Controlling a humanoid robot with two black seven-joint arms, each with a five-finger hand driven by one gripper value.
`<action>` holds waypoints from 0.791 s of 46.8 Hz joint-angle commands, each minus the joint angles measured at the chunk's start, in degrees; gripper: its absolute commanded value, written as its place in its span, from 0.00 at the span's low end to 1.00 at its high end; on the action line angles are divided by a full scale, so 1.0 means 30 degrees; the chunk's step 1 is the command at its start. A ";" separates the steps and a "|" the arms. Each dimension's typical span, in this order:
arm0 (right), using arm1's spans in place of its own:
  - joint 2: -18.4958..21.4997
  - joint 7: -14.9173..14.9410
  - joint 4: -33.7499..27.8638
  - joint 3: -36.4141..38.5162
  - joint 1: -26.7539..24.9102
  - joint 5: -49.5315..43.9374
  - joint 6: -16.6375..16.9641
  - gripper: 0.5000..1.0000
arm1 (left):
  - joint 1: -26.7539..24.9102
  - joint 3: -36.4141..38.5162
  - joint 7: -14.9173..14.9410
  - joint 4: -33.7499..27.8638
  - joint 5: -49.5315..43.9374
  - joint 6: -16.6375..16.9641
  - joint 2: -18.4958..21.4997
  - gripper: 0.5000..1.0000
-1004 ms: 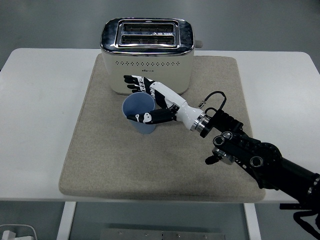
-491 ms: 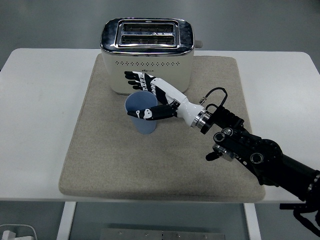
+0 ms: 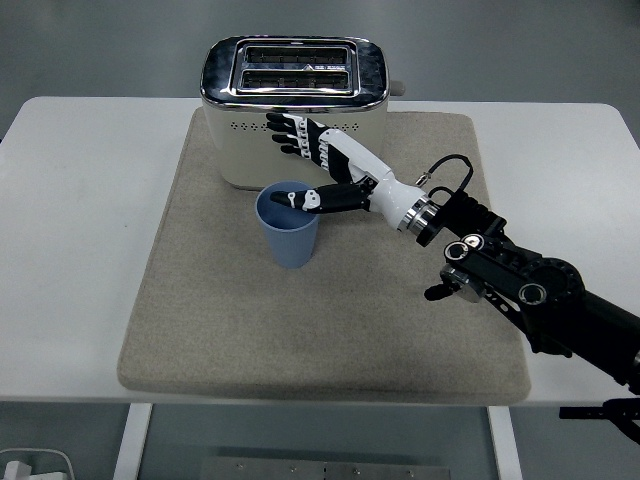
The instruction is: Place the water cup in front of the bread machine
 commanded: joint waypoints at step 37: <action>-0.5888 0.0000 0.2949 0.1170 -0.0001 0.3976 0.1206 0.85 | 0.0002 0.0001 0.0000 0.0000 0.0002 0.0000 0.0000 1.00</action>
